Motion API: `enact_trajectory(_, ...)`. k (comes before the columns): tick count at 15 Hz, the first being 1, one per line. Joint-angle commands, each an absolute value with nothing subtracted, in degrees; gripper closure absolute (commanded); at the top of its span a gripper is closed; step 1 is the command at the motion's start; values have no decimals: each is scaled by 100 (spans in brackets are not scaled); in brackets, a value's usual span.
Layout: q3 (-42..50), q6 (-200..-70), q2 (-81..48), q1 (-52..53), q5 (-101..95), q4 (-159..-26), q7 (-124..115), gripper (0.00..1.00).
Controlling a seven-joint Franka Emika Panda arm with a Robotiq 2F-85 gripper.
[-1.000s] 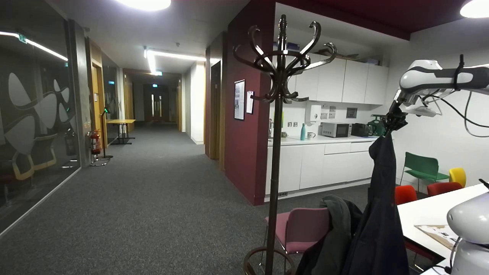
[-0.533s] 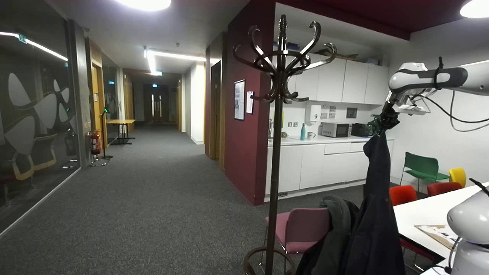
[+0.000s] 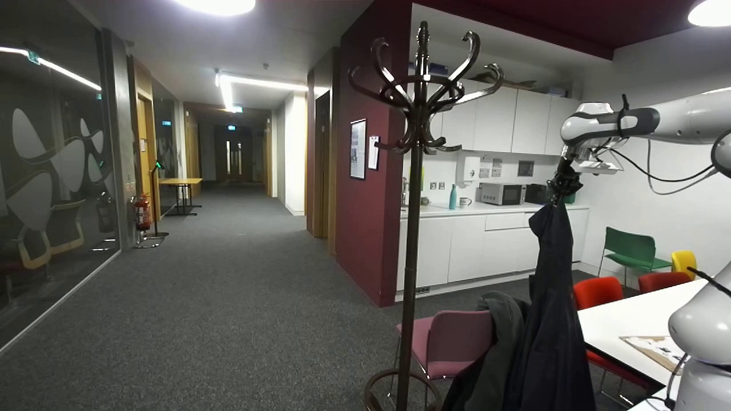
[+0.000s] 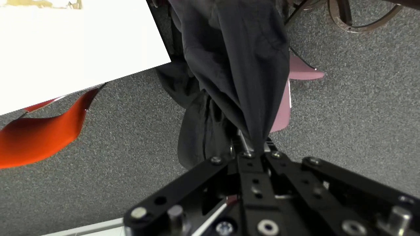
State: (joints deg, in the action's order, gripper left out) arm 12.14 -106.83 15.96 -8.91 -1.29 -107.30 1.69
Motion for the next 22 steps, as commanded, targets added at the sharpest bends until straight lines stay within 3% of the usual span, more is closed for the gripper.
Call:
enact_trajectory(1,1344,-10734,1085,-964,32,-10171,355,100)
enact_trajectory(16,988,-10592,-243,-835,-4,-7353,574,100)
enact_trajectory(18,973,-10666,-12,-818,-75,-7905,399,98)
enact_trajectory(22,956,-10633,-187,-818,-41,-7657,399,98)
